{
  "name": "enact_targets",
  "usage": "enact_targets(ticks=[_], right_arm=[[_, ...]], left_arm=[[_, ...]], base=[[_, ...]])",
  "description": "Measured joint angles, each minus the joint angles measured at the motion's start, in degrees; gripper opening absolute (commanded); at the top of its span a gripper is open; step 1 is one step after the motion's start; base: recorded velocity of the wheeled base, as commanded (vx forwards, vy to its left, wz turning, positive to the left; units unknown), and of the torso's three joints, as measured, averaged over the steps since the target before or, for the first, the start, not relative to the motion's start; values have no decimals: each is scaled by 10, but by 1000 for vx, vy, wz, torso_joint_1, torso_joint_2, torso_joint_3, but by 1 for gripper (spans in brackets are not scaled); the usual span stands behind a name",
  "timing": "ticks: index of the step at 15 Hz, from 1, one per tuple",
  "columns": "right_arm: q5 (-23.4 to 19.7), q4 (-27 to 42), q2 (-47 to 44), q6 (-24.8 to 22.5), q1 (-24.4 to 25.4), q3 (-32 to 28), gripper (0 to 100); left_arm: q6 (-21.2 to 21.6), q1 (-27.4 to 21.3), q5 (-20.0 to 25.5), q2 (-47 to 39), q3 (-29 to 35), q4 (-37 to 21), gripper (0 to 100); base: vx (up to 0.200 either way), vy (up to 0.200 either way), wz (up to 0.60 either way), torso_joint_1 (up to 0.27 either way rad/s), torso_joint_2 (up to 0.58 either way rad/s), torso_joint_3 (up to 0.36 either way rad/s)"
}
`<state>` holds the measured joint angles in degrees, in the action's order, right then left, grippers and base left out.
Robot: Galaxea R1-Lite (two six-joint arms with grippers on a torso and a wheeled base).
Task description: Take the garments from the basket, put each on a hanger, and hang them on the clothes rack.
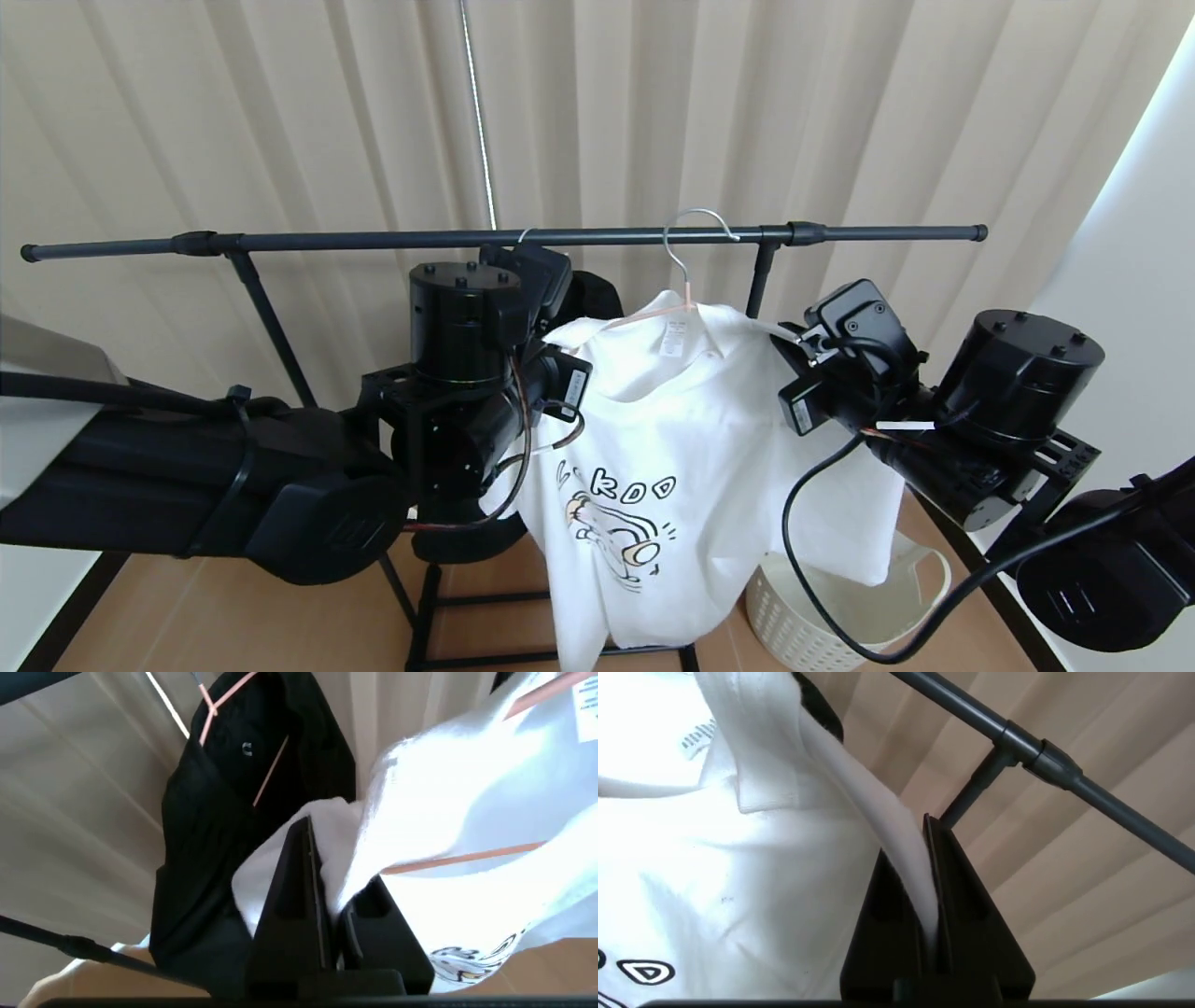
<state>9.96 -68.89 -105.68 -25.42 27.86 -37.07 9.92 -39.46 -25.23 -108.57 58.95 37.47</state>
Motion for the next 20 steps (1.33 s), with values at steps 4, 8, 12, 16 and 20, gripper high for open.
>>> enact_targets(ticks=[4,8,12,16,20], right_arm=[[4,0,-15,31,5,-10,0],[6,0,-30,37,14,-16,0],[12,-1,-46,50,22,-22,0],[14,-1,-58,87,32,-32,0],[11,-1,-58,135,34,-49,0]], left_arm=[[-2,-14,0,1,12,0,0],[-11,-32,0,8,28,-1,0],[-20,-48,0,22,45,-20,0],[-45,-56,0,31,82,-50,0],[-46,-59,0,31,88,-51,0]], base=[[0,0,0,0,0,0],[0,0,0,0,0,0],[0,0,0,0,0,0],[0,0,0,0,0,0],[0,0,0,0,0,0]])
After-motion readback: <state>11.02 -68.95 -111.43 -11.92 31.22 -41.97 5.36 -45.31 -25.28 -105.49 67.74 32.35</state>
